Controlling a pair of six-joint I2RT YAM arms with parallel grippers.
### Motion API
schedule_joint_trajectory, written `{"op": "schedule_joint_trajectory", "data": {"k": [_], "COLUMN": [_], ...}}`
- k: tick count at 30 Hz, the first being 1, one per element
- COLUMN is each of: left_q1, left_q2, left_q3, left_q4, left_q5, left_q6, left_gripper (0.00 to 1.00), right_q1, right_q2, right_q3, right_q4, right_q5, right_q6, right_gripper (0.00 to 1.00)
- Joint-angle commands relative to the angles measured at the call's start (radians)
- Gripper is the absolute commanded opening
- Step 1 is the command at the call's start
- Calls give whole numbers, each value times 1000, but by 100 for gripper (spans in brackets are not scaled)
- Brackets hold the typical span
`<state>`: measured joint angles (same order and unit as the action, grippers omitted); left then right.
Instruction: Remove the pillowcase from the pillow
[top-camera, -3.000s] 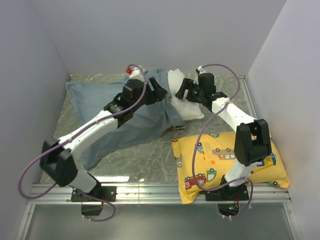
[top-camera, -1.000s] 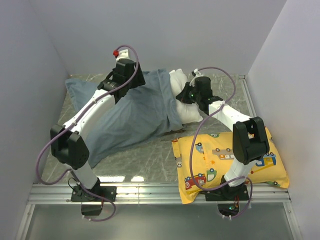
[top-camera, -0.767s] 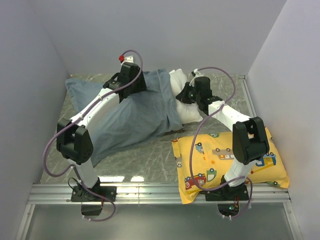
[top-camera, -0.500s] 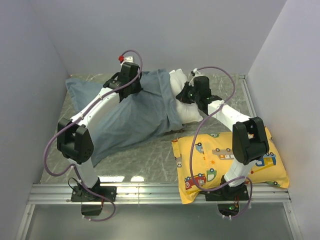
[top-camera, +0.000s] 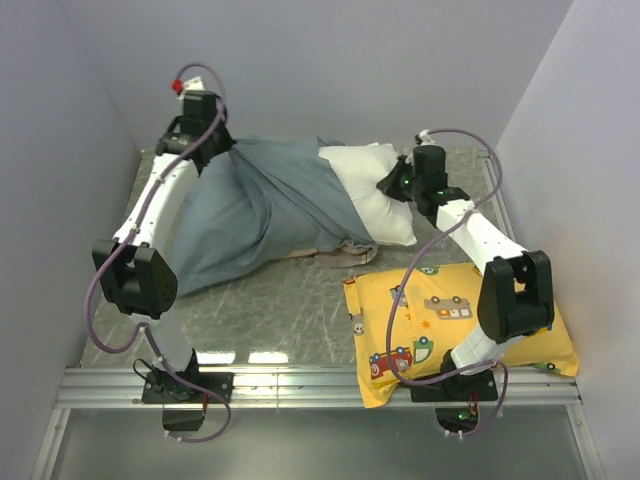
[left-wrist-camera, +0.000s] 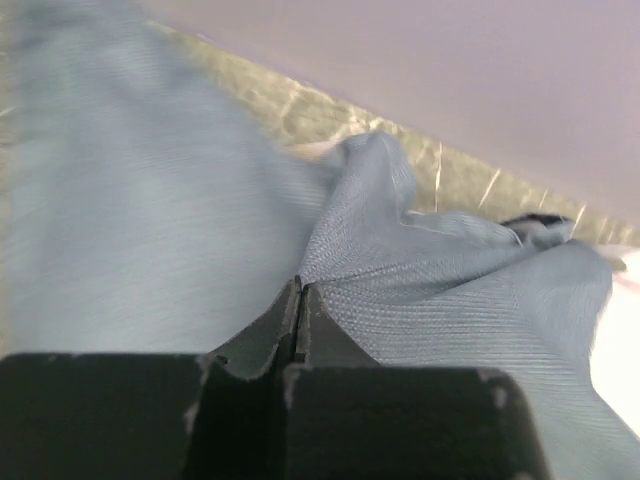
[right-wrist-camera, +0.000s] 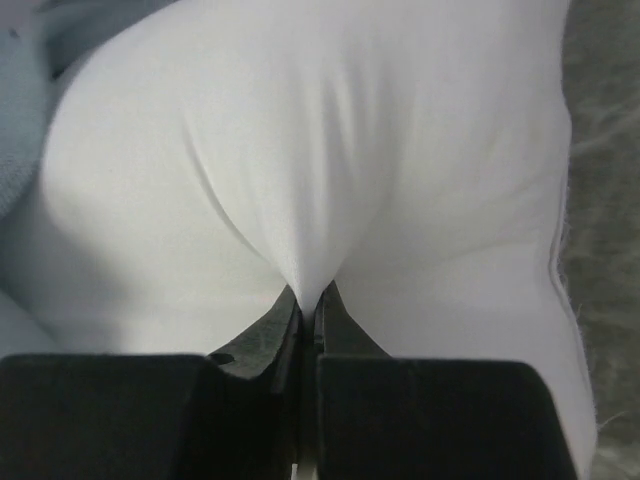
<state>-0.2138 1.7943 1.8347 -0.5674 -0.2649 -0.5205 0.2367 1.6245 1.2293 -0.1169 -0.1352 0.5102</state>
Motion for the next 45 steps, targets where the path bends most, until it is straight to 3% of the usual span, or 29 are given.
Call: {"op": "schedule_joint_trajectory", "data": {"k": [1,7,11,13,14,17,20,25,31,35,40,43,45], "left_q1": [145,191,124,50,27,-56,-128,-263,-381,-420,-456,-467,-469], "left_q2": [-18,-12,-44,-73,-85,-168,-269,-444,-501,-495,-422,-374,-351], "left_q3": [92,109,31,-14,-31,-133,-253,-504,-751,-830,-855,-855,-844], "left_q4": [34,43,92,103,110,148,172,222,361,475,503,518,496], "left_q5": [-34,9,115,108,104,84,49,-23,-20,15,-31,-57,-69], "left_q6": [1,-30,-24,-13,-6,-3,-13,-42,-69,-76,-79,-81,-88], "left_gripper": [0,0,1,13,31,64,74,76,78,80,78,71,53], "right_q1": [-111,-155,-140,-123,-122,-120,-119,-116,-108,-96,-91,-88,-88], "right_q2": [-106,-115,-97,-92,-88,-86,-91,-80,-83,-77,-77,-74,-74], "right_q3": [-33,-33,-47,-54,-54,-59,-60,-45,-34,-19,-25,-18,-14], "right_q4": [-78,-72,-46,-43,-44,-44,-49,-59,-64,-81,-76,-78,-82], "right_q5": [158,109,85,88,94,95,98,92,95,100,102,97,104], "right_q6": [13,19,22,19,16,7,1,-9,-18,-29,-36,-36,-38], "right_gripper": [0,0,0,0,0,0,0,0,0,0,0,0,0]}}
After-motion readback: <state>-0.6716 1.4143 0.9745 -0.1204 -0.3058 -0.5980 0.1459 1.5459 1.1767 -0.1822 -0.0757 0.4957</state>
